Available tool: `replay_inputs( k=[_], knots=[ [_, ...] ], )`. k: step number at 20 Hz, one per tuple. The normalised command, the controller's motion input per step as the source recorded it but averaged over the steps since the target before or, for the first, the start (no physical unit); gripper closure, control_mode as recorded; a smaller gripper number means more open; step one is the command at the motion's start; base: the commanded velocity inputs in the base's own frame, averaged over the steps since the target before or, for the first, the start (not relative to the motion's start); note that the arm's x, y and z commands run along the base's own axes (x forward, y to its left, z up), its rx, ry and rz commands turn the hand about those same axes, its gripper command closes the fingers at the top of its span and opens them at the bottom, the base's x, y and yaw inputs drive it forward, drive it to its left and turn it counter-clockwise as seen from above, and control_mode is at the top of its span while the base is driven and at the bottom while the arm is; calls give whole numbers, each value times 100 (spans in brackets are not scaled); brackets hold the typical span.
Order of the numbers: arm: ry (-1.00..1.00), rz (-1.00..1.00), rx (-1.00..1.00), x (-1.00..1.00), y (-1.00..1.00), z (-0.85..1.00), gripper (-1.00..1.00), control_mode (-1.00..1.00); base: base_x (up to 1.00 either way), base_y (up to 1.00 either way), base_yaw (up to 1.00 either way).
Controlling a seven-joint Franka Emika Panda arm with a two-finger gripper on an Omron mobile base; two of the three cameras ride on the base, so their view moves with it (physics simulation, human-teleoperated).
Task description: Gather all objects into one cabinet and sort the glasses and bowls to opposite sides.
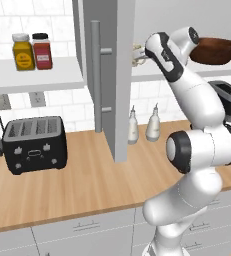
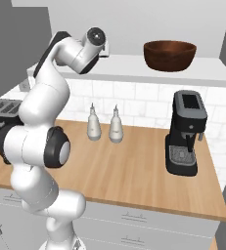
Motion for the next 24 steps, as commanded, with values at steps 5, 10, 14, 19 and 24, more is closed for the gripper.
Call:
replay_inputs(
  k=[5,10,14,19,24],
  knots=[
    [-3,0,0,-35,-34,0,-100,-100,0,0,0],
    [-8,0,0,-66,-29,2,-100,-100,0,0,0],
    [-8,0,0,-79,-19,8,-100,-100,0,0,0],
    [-2,-7,2,-59,-30,17,-100,-100,0,0,0],
    [0,-17,6,-52,-29,27,-100,-100,0,0,0]
  ],
)
